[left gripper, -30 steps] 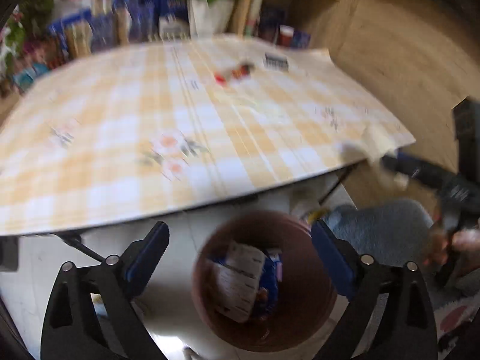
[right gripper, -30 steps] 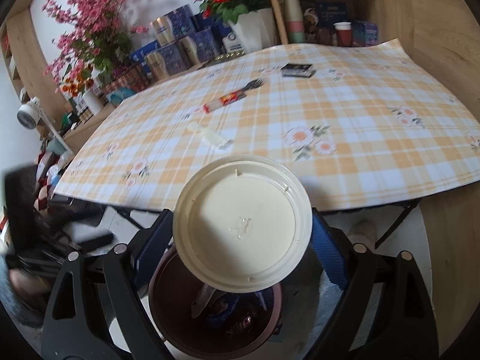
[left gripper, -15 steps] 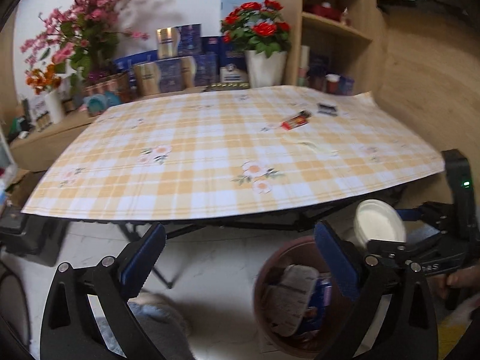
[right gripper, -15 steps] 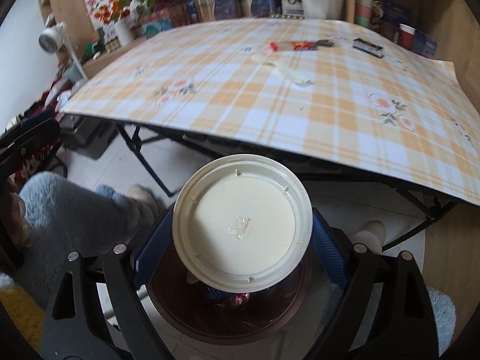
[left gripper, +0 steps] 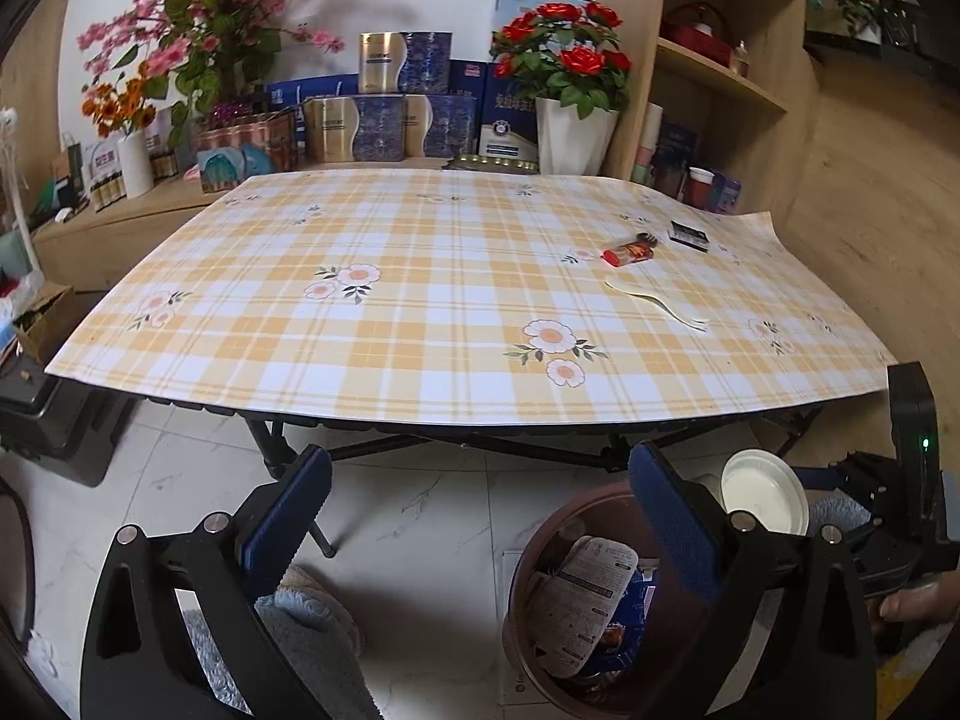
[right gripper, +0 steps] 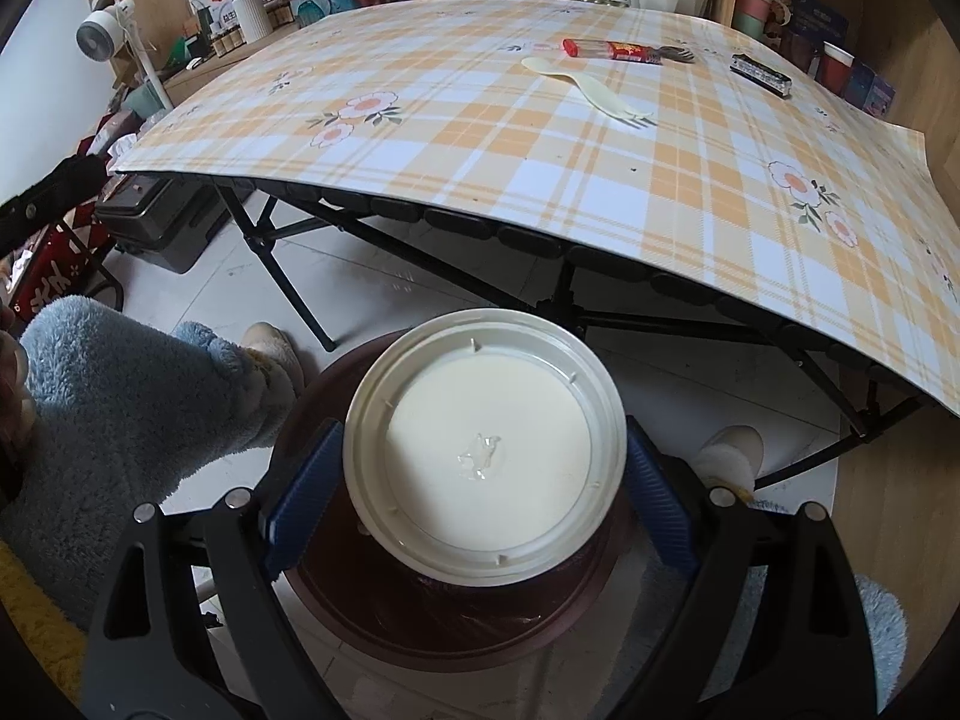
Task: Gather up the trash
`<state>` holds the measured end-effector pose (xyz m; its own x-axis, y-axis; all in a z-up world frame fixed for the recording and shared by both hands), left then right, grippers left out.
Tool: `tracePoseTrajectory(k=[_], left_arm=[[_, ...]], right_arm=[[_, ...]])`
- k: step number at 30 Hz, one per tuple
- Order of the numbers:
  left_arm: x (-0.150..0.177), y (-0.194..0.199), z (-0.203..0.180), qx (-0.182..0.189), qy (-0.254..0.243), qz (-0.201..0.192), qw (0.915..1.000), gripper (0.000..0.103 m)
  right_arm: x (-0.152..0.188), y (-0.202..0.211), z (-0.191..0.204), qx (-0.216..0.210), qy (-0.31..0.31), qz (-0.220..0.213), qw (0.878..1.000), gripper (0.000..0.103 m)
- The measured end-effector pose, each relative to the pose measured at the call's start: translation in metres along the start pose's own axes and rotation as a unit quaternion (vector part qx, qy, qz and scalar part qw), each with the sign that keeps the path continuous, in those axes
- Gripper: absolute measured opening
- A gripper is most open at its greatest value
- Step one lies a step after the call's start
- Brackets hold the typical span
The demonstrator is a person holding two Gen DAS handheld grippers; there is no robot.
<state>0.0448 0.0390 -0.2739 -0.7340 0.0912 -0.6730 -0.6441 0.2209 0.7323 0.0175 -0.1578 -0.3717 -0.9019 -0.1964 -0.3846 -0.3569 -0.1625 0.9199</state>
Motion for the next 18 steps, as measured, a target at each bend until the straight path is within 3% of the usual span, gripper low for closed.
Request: tracePoseTrajectory(k=[18], left_arm=[[0.0023, -0.0054, 0.0007, -0.002, 0.003, 0.014, 0.9999, 0.097]], right_arm=[[0.0006, -0.0057, -0.0029, 0.008, -0.001, 0.011, 1.000, 0.095]])
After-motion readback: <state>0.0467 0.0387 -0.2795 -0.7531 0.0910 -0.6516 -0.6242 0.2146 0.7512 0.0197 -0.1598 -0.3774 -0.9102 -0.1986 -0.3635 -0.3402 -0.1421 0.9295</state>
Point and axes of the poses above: each gripper's, at about its wrist camera, not at the fingertips, and y roughly against the way its jaws point, z to its left, x to its underside, the point moved 9 cm from there along -y, roughly the way its jaws point, and after that the axes turned 8 degrees about z, right-handed, at the moved point
